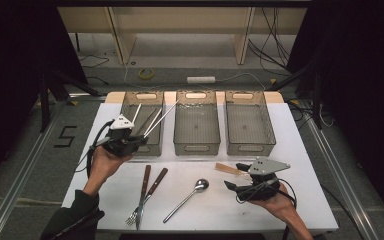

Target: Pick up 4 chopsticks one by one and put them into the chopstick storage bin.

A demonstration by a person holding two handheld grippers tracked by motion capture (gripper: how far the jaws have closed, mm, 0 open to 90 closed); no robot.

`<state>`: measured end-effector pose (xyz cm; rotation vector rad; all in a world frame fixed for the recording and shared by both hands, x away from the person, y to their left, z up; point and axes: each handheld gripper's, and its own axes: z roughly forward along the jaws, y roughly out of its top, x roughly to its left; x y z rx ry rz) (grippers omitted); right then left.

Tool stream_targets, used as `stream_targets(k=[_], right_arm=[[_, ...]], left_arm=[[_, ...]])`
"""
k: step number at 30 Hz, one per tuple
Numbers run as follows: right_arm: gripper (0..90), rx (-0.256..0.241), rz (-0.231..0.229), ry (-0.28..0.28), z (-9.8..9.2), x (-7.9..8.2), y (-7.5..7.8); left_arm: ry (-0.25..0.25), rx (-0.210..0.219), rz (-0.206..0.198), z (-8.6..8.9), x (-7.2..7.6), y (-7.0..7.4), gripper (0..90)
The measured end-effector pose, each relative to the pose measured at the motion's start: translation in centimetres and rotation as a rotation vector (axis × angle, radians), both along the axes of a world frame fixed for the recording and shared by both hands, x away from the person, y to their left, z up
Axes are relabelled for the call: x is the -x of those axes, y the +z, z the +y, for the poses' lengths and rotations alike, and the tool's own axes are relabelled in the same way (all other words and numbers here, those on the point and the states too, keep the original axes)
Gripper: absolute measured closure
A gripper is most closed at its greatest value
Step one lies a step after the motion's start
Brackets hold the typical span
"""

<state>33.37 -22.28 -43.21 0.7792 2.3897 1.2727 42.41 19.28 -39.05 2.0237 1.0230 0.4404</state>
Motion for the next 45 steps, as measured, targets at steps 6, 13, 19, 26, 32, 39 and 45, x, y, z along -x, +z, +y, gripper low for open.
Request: stream_targets(k=[6, 13, 19, 26, 32, 39, 45], right_arm=[[28.7, -0.008, 0.017, -0.001, 0.1, 0.2, -0.1], [28.4, -0.013, 0.022, -0.002, 0.1, 0.4, -0.1], [28.4, -0.011, 0.029, 0.001, 0.1, 0.5, -0.2], [28.4, 0.001, 0.031, 0.013, 0.3, 0.6, -0.2], [28.5, 0.000, 0.034, 0.020, 0.4, 0.6, -0.2], [28.5, 0.002, 0.031, 0.019, 0.4, 0.6, -0.2], [28.5, 0.004, 0.032, 0.024, 0.4, 0.6, -0.2]], left_arm=[[0.066, 0.011, 0.023, 1.1, -1.8, -0.7, 83.7], [0.127, 0.009, 0.046, 2.0, -4.0, -1.6, 83.7], [0.168, 0.007, 0.061, 2.5, -5.4, -1.8, 83.7], [0.208, 0.006, 0.099, 2.9, -7.0, -2.3, 83.7], [0.233, -0.003, 0.131, 3.0, -8.0, -2.9, 83.7], [0.271, 0.008, 0.154, 3.3, -8.8, -3.3, 83.6], [0.285, 0.002, 0.191, 3.4, -9.4, -3.8, 83.1]])
